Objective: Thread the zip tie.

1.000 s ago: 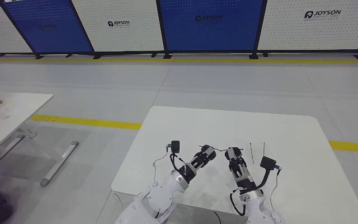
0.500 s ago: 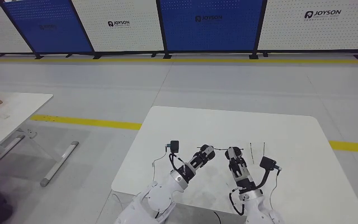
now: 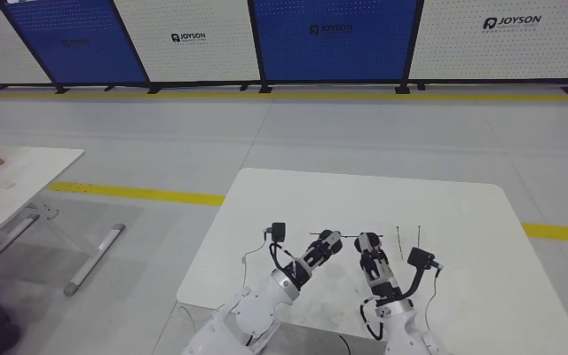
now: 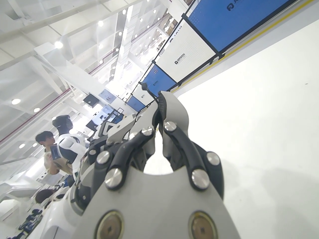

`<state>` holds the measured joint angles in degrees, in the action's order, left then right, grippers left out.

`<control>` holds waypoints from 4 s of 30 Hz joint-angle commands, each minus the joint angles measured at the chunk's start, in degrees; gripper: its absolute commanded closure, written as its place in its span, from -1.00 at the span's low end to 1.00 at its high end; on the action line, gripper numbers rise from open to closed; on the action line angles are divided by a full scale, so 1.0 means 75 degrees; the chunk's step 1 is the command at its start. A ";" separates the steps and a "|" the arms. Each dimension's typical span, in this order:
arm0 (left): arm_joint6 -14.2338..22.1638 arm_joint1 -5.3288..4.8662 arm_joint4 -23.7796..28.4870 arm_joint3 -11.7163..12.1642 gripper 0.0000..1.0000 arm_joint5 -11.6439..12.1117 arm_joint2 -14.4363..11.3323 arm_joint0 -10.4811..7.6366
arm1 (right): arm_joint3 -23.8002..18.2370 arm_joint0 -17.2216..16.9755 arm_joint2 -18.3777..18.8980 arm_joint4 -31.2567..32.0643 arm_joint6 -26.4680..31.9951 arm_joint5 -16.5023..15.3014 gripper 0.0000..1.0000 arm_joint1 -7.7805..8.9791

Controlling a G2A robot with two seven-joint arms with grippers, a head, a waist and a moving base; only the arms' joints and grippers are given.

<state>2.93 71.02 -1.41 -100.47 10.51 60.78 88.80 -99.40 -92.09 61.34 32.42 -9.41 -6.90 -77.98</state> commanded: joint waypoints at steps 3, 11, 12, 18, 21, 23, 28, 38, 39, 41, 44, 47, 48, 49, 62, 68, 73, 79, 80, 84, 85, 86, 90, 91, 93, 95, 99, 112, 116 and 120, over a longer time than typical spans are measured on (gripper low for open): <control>-0.0002 0.0007 -0.0075 0.0007 0.64 -0.0111 -0.0044 -0.0037 | -0.0009 -0.0014 -0.0004 0.0034 -0.0017 -0.0017 1.00 -0.0007; -0.0050 0.0037 -0.0132 0.0040 0.76 -0.0249 -0.0164 -0.0153 | -0.0035 -0.0019 0.0011 0.0047 0.0054 -0.0058 1.00 -0.0014; -0.0058 0.0042 -0.0121 0.0048 0.90 -0.0264 -0.0171 -0.0173 | -0.0037 -0.0019 0.0017 0.0040 0.0064 -0.0063 1.00 -0.0014; -0.0100 0.0063 -0.0045 0.0089 1.00 -0.0284 -0.0205 -0.0240 | -0.0048 -0.0034 0.0085 -0.0010 0.0101 -0.0096 1.00 -0.0014; -0.0094 0.0067 -0.0036 0.0083 1.00 -0.0292 -0.0211 -0.0254 | -0.0063 -0.0050 0.0117 -0.0021 0.0119 -0.0113 1.00 -0.0012; -0.0090 0.0071 -0.0026 0.0073 1.00 -0.0291 -0.0220 -0.0263 | -0.0069 -0.0050 0.0122 -0.0009 0.0180 -0.0131 1.00 -0.0010; -0.0081 0.0079 -0.0044 0.0069 1.00 -0.0280 -0.0250 -0.0279 | -0.0092 -0.0028 0.0141 -0.0003 0.0352 -0.0148 1.00 -0.0005; -0.0083 0.0092 -0.0122 0.0104 1.00 -0.0290 -0.0299 -0.0312 | -0.0149 -0.0006 0.0144 0.0084 0.0500 -0.0039 1.00 -0.0008; -0.0087 0.0093 -0.0126 0.0105 1.00 -0.0295 -0.0301 -0.0315 | -0.0152 -0.0003 0.0145 0.0075 0.0521 -0.0027 1.00 -0.0009; -0.0111 0.0096 -0.0144 0.0104 1.00 -0.0313 -0.0303 -0.0325 | -0.0161 0.0000 0.0149 0.0029 0.0567 -0.0007 1.00 -0.0011; -0.0138 0.0101 -0.0154 0.0105 1.00 -0.0332 -0.0306 -0.0335 | -0.0177 0.0004 0.0162 -0.0003 0.0633 0.0009 0.28 -0.0011; -0.0118 0.0104 -0.0148 0.0107 1.00 -0.0345 -0.0312 -0.0342 | -0.0204 -0.0005 0.0183 -0.0048 0.0682 -0.0018 0.12 -0.0008; -0.0110 0.0105 -0.0145 0.0108 1.00 -0.0348 -0.0312 -0.0345 | -0.0208 -0.0008 0.0188 -0.0048 0.0689 -0.0022 0.12 -0.0007; -0.0103 0.0106 -0.0144 0.0109 1.00 -0.0352 -0.0316 -0.0348 | -0.0212 -0.0011 0.0193 -0.0047 0.0694 -0.0025 0.10 -0.0007; -0.0135 0.0120 -0.0169 0.0140 1.00 -0.0408 -0.0328 -0.0376 | -0.0389 -0.0237 0.0324 0.0035 0.0324 -0.0238 0.34 0.0010; -0.0105 0.0123 -0.0220 0.0137 1.00 -0.0400 -0.0351 -0.0366 | -0.0415 -0.0283 0.0373 0.0005 0.0270 -0.0269 0.96 0.0012; -0.0115 0.0122 -0.0287 0.0134 1.00 -0.0363 -0.0367 -0.0336 | -0.0400 -0.0264 0.0372 0.0012 0.0288 -0.0239 1.00 0.0008; -0.0137 0.0121 -0.0318 0.0117 1.00 -0.0288 -0.0367 -0.0301 | -0.0348 -0.0219 0.0361 0.0052 0.0361 -0.0164 1.00 0.0003; -0.0137 0.0121 -0.0324 0.0109 1.00 -0.0276 -0.0368 -0.0295 | -0.0338 -0.0207 0.0347 0.0075 0.0386 -0.0144 1.00 0.0002; -0.0140 0.0120 -0.0356 0.0081 1.00 -0.0255 -0.0372 -0.0277 | -0.0322 -0.0175 0.0284 0.0209 0.0461 -0.0070 1.00 -0.0003; -0.0144 0.0120 -0.0362 0.0072 1.00 -0.0251 -0.0370 -0.0272 | -0.0324 -0.0172 0.0271 0.0238 0.0472 -0.0051 1.00 -0.0004; -0.0148 0.0120 -0.0365 0.0066 1.00 -0.0248 -0.0368 -0.0269 | -0.0328 -0.0170 0.0266 0.0249 0.0475 -0.0042 1.00 -0.0005; -0.0182 0.0119 -0.0399 0.0061 1.00 -0.0254 -0.0355 -0.0255 | -0.0341 -0.0186 0.0262 0.0250 0.0468 -0.0046 1.00 -0.0007; -0.0189 0.0119 -0.0402 0.0068 1.00 -0.0265 -0.0351 -0.0252 | -0.0347 -0.0199 0.0269 0.0242 0.0466 -0.0056 1.00 -0.0006; -0.0191 0.0120 -0.0407 0.0077 1.00 -0.0275 -0.0349 -0.0254 | -0.0353 -0.0214 0.0280 0.0235 0.0473 -0.0070 0.80 -0.0003; -0.0190 0.0120 -0.0417 0.0085 1.00 -0.0280 -0.0350 -0.0256 | -0.0359 -0.0224 0.0290 0.0232 0.0484 -0.0078 0.46 -0.0001; -0.0191 0.0122 -0.0448 0.0095 1.00 -0.0272 -0.0360 -0.0250 | -0.0395 -0.0245 0.0294 0.0272 0.0454 -0.0074 0.36 -0.0001; -0.0198 0.0113 -0.0496 0.0097 1.00 -0.0176 -0.0334 -0.0179 | -0.0486 -0.0285 0.0285 0.0313 0.0314 -0.0022 1.00 -0.0012; -0.0174 0.0107 -0.0497 0.0055 1.00 -0.0141 -0.0319 -0.0153 | -0.0461 -0.0265 0.0252 0.0331 0.0298 -0.0008 1.00 -0.0021; -0.0141 0.0100 -0.0509 0.0007 1.00 -0.0098 -0.0306 -0.0125 | -0.0403 -0.0206 0.0186 0.0382 0.0347 0.0032 1.00 -0.0032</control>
<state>1.79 71.79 -5.17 -100.33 9.70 58.46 87.79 -102.53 -93.77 62.85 35.13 -6.94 -6.78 -78.20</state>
